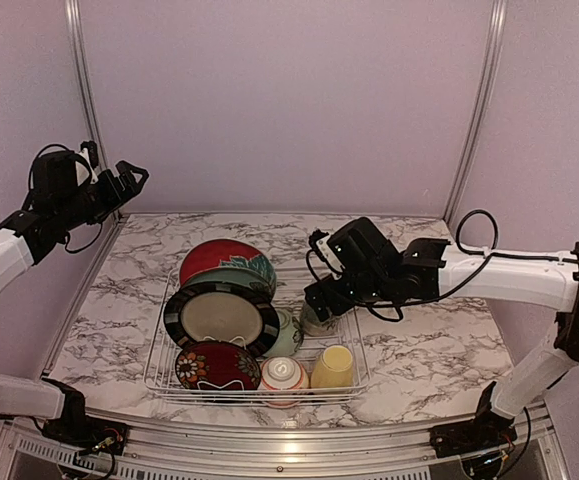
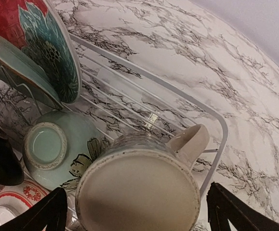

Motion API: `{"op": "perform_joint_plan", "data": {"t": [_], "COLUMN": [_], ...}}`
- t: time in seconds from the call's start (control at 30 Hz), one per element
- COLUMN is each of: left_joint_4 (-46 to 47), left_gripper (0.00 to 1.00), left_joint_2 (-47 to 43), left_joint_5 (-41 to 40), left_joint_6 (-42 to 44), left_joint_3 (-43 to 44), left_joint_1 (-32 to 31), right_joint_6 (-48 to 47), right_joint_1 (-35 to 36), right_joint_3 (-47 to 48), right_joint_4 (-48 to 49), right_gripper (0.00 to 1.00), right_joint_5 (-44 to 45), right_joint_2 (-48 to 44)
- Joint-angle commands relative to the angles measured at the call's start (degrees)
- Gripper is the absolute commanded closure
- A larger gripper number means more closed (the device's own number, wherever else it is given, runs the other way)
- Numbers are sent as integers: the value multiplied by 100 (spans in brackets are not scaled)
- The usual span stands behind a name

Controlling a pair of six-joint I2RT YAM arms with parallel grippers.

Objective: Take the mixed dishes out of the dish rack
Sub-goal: Grab the cup from the dish rack.

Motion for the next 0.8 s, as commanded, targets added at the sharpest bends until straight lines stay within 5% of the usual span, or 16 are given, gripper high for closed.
{"op": "perform_joint_plan", "data": {"t": [0.0,0.57,0.77], "left_joint_4": [-63,-82,-45], "left_gripper": [1,1,1], "left_joint_2": [58,31,55], "left_joint_5": [73,166,205], "left_joint_6": [-14,-17,-36], "left_joint_3": [-92,-103,-100], "left_joint_1": [29,33,29], "right_joint_6": [35,-4,-53], "right_joint_1": [-92,-186,-84], "right_joint_3": [-23,-2,110], "right_joint_4": [122,340,420], "right_gripper": [1,28,48], "right_joint_5": [47,-157,15], "right_joint_2": [178,272,-123]}}
